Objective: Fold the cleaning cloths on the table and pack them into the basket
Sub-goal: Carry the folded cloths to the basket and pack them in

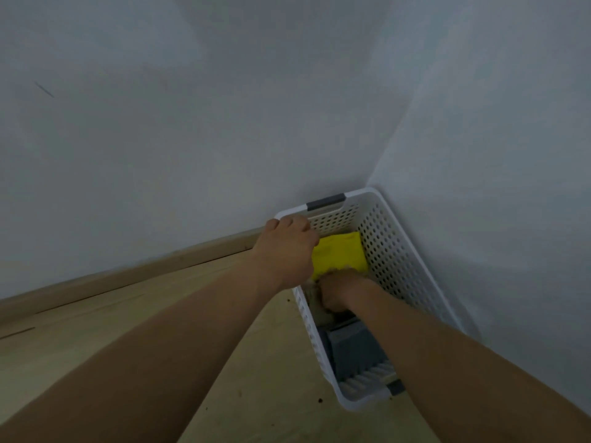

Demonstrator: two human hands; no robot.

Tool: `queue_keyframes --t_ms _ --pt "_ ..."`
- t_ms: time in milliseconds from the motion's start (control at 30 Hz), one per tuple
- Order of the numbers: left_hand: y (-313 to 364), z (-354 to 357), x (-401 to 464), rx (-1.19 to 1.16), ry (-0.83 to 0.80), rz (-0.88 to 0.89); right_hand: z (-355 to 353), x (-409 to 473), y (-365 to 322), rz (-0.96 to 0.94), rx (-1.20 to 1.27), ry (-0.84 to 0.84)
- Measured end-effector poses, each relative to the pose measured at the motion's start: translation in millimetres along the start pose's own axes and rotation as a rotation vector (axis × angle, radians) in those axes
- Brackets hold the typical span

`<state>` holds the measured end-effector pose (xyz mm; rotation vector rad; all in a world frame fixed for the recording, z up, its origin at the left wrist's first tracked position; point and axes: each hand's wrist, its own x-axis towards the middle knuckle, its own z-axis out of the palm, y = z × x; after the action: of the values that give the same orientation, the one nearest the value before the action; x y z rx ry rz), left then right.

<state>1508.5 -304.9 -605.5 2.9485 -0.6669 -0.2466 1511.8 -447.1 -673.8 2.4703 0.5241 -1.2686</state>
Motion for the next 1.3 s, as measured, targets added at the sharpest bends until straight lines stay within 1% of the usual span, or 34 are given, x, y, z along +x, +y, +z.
queue_keyframes --t_ms 67,133,200,333,433,467,500,533,567,600,633,733,833,933,1033,1167,1300 --pt "-2.4 4.3 -0.1 0.008 0.052 0.021 8.0 4.4 -0.9 -0.012 -0.033 0.014" --pt "-6.8 7.3 1.4 0.005 0.127 0.042 17.1 10.3 -0.1 -0.019 -0.045 0.072" --pt "-15.3 16.2 0.1 0.021 0.185 0.048 25.0 14.5 3.0 -0.029 0.052 0.162" --pt "-21.5 18.0 -8.1 0.037 0.12 0.053 25.1 -6.9 16.7 -0.046 0.366 0.32" --pt "-12.0 -19.3 -17.2 -0.006 -0.009 -0.031 8.0 -50.9 30.1 -0.033 0.433 0.397" --pt "-6.5 -38.6 -19.7 -0.035 -0.001 -0.067 -2.2 -69.9 35.4 -0.039 0.452 0.414" --pt "1.8 -64.2 -28.2 -0.034 -0.073 -0.08 -17.0 -101.2 38.5 -0.03 0.483 0.403" --pt "5.4 -69.9 -32.7 -0.049 -0.105 -0.093 -23.5 -111.0 36.5 -0.043 0.513 0.425" --pt "15.5 -106.4 -42.0 -0.074 -0.163 -0.117 -46.3 -152.0 41.9 -0.034 0.54 0.414" --pt "19.5 -122.3 -48.8 -0.086 -0.181 -0.132 -60.2 -173.5 41.6 -0.046 0.57 0.436" --pt "25.3 -143.7 -57.0 -0.093 -0.185 -0.159 -74.1 -199.5 42.1 -0.054 0.565 0.456" --pt "52.8 -250.8 -88.2 -0.159 -0.144 -0.205 -128.7 -310.0 50.1 -0.058 0.574 0.463" --pt "83.1 -364.4 -128.3 -0.209 -0.113 -0.293 -176.0 -423.5 56.2 -0.051 0.583 0.426" --pt "113.5 -454.2 -171.0 -0.255 -0.102 -0.371 -207.2 -518.8 57.5 -0.096 0.571 0.401" --pt "147.8 -528.6 -222.5 -0.246 -0.09 -0.442 -223.8 -607.6 58.3 -0.139 0.538 0.378" --pt "184.2 -580.0 -286.9 -0.23 -0.07 -0.531 -223.8 -678.5 51.9 -0.227 0.467 0.358" --pt "212.0 -586.7 -347.0 -0.251 -0.054 -0.643 -212.5 -719.8 29.4 -0.292 0.434 0.337"
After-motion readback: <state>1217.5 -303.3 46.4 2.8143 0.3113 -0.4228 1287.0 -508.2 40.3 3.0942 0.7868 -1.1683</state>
